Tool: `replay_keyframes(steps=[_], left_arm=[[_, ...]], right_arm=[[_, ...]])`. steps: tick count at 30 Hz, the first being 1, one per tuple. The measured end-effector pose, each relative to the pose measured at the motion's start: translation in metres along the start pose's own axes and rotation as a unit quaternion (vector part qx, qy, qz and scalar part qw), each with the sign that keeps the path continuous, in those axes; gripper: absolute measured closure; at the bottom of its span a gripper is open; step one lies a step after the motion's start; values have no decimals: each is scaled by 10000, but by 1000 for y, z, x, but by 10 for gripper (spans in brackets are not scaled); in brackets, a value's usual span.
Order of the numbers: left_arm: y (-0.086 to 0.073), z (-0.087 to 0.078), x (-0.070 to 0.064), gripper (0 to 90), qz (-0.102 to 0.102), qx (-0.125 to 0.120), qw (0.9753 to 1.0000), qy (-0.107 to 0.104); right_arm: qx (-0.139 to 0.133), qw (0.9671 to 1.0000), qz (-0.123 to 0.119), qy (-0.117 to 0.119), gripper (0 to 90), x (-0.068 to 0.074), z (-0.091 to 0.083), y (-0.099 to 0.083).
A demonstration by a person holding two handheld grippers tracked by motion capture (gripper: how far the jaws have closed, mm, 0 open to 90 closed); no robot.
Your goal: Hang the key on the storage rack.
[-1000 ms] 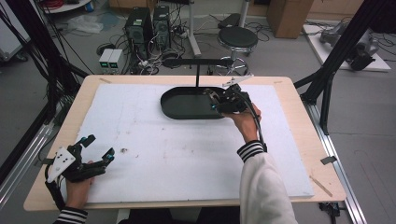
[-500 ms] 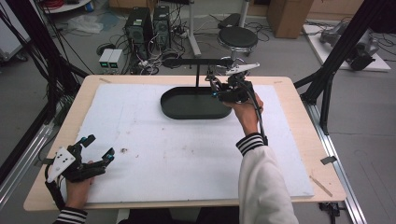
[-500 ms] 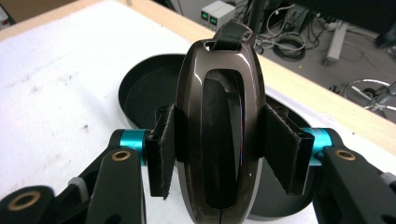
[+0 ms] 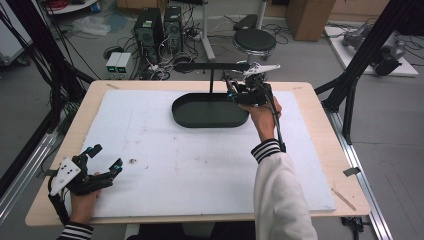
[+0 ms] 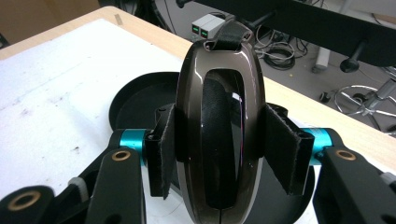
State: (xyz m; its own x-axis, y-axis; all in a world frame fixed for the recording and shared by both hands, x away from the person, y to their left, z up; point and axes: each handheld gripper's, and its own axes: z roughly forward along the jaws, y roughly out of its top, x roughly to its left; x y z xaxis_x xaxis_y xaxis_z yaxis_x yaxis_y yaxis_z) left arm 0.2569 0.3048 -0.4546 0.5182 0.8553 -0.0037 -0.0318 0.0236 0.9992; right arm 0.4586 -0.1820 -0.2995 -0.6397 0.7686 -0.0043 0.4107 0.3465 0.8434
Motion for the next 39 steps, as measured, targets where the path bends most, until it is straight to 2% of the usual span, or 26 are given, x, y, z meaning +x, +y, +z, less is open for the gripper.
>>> replay_keyframes(steps=[13,16,29,39], left_arm=[[0,0,0,116,-1,-10,10000,1],[0,0,0,116,-4,-11,10000,-1],[0,0,0,116,5,-5,10000,-2],[0,0,0,116,8,-5,10000,2]], right_arm=[[-50,9997,-128,-219,482,1,5,14],[-107,9996,-30,-249,482,-1,5,14],[-193,9993,-33,-332,482,-3,11,13],[-279,9981,12,-545,482,-4,21,12]])
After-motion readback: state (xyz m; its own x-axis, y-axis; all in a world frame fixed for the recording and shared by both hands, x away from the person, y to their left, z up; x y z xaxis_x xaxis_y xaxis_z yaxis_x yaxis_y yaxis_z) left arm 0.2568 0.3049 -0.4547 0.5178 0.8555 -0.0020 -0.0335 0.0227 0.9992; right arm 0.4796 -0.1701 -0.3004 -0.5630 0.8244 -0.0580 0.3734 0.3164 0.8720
